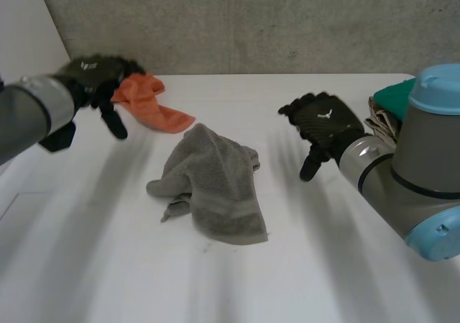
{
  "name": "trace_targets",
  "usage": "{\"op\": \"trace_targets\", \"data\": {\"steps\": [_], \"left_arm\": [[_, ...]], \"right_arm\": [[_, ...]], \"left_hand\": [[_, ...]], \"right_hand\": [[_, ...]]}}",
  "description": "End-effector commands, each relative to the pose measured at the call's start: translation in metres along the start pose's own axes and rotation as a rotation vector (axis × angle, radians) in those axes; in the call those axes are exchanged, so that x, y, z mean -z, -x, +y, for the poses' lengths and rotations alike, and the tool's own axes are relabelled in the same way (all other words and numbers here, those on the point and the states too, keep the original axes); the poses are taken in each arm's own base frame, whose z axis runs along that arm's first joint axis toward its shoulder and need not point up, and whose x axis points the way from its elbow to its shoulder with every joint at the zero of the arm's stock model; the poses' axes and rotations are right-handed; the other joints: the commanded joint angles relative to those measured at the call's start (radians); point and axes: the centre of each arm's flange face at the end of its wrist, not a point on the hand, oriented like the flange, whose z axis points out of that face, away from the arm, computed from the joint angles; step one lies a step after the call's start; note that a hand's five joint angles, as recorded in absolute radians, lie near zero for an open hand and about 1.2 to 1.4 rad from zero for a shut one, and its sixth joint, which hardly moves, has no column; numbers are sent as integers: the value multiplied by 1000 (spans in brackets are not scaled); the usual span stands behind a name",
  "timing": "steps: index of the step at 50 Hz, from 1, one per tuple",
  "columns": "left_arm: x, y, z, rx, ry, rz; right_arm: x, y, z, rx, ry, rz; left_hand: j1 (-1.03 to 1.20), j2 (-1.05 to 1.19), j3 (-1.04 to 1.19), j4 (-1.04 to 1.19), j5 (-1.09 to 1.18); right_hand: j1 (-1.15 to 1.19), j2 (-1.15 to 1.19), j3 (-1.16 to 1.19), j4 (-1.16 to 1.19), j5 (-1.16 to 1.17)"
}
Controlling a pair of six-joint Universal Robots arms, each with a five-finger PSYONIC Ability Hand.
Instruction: Fold the laundry.
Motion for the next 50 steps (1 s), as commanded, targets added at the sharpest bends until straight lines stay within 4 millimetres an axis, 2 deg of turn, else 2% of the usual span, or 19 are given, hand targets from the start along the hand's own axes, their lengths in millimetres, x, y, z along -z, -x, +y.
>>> {"op": "trace_targets", "data": {"steps": [1,6,13,14,16,18,19,20,22,23,26,30,32,37,39,44,46,47,50], "left_arm": [[-14,7,67,33,191,66],[-32,8,94,-6,222,138],[-47,-19,120,-11,251,302],[-48,-21,121,-12,258,304],[-50,-23,124,-21,283,283],[-51,-24,123,-27,287,264],[-50,-26,118,-35,280,250],[-49,-27,115,-39,273,243],[-45,-31,106,-36,259,237],[-37,-36,94,-23,234,239],[-22,-46,69,7,172,249],[13,-72,25,71,26,270],[23,-89,15,104,-19,284],[27,-126,16,152,-55,320],[24,-144,24,156,-47,346],[4,-180,47,141,-23,410],[-4,-181,52,143,-12,406],[-7,-178,52,145,-10,397],[-9,-167,47,148,-19,367]], "right_arm": [[2,37,20,-343,134,-90],[1,73,35,-533,192,-139],[-21,112,47,-671,155,-119],[-24,117,48,-681,152,-118],[-30,124,50,-683,153,-110],[-32,124,51,-676,160,-94],[-33,119,51,-665,162,-53],[-33,114,50,-658,162,-23],[-32,100,42,-645,131,48],[-29,81,28,-625,79,116],[-24,52,-1,-567,-27,165],[-19,15,-40,-318,-190,142],[-20,6,-50,-159,-228,112],[-30,-18,-42,50,-180,159],[-36,-32,-30,119,-123,216],[-56,-43,8,221,-10,230],[-65,-38,24,242,17,201],[-74,-35,37,258,33,189],[-81,-37,44,273,33,198]], "left_hand": [[-20,-32,-36,-25,-49],[-20,-32,-36,-25,-49],[12,1,-4,7,-17],[74,62,58,69,45],[437,425,421,432,408],[812,801,796,807,783],[1140,1128,1124,1135,1111],[1201,1189,1185,1196,1172],[1201,1190,1185,1196,1172],[1201,1190,1185,1196,1172],[1201,1190,1185,1196,1172],[1201,1190,1185,1196,1172],[1201,1190,1185,1196,1172],[1201,1190,1185,1196,1172],[1065,1053,1048,1059,1035],[194,182,178,189,165],[81,70,65,76,52],[8,-4,-8,3,-22],[-20,-32,-36,-25,-49]], "right_hand": [[-49,-41,-35,-38,-43],[-49,-41,-35,-38,-43],[-35,-27,-21,-24,-29],[53,61,67,64,59],[434,442,447,445,440],[926,934,940,937,932],[1171,1178,1184,1182,1177],[1173,1181,1186,1184,1179],[1173,1181,1186,1184,1179],[1173,1181,1186,1184,1179],[1173,1181,1186,1184,1179],[1173,1181,1186,1184,1179],[1173,1181,1186,1184,1179],[1173,1181,1186,1184,1179],[1173,1181,1186,1184,1179],[1173,1181,1186,1184,1179],[1173,1181,1186,1184,1179],[1085,1093,1099,1096,1091],[541,549,554,552,547]]}}
